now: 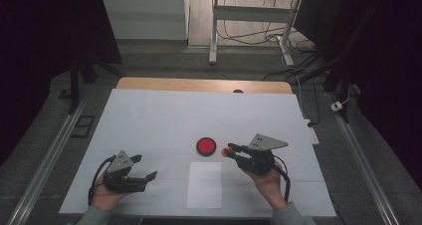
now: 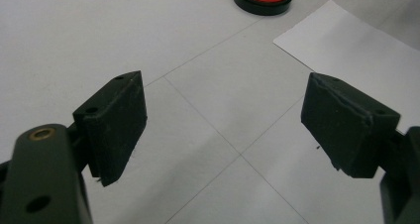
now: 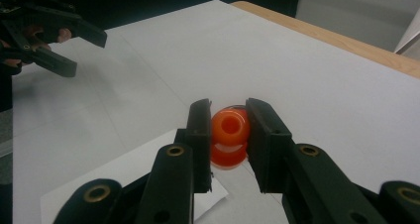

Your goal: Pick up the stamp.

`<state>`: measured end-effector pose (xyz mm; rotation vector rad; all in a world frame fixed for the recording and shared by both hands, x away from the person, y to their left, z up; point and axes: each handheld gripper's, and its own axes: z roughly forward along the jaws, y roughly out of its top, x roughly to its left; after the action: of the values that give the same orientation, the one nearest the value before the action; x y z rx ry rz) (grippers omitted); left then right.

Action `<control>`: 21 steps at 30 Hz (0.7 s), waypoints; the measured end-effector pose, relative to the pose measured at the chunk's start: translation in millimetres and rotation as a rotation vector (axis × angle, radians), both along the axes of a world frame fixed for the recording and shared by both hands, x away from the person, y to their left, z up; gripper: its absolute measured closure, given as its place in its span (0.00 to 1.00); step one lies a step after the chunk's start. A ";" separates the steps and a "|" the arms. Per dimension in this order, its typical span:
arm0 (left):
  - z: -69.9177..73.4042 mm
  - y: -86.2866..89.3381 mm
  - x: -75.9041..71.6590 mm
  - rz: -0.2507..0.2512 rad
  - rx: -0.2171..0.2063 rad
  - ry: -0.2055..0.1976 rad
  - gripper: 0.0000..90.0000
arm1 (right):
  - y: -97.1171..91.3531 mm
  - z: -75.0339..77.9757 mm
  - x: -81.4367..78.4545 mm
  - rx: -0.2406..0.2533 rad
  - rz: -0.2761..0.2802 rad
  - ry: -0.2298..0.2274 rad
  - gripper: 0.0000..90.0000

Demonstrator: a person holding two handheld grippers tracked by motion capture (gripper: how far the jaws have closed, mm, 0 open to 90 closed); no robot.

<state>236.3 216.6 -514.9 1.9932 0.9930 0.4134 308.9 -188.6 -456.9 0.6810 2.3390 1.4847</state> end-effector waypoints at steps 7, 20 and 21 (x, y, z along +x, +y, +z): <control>-0.1 -0.6 0.1 -0.001 0.000 0.000 0.20 | 5.9 -1.3 -1.5 0.004 0.011 0.008 0.80; 0.1 -2.1 0.3 -0.006 0.000 0.000 0.20 | 28.2 -6.0 -9.3 0.006 0.072 0.013 0.80; -0.1 -2.5 0.5 -0.005 -0.001 -0.001 0.20 | 28.2 -6.0 -9.3 0.006 0.072 0.013 0.80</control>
<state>236.9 214.1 -515.1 1.9944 0.9875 0.4110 299.7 -160.4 -462.9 0.6159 2.3939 1.5225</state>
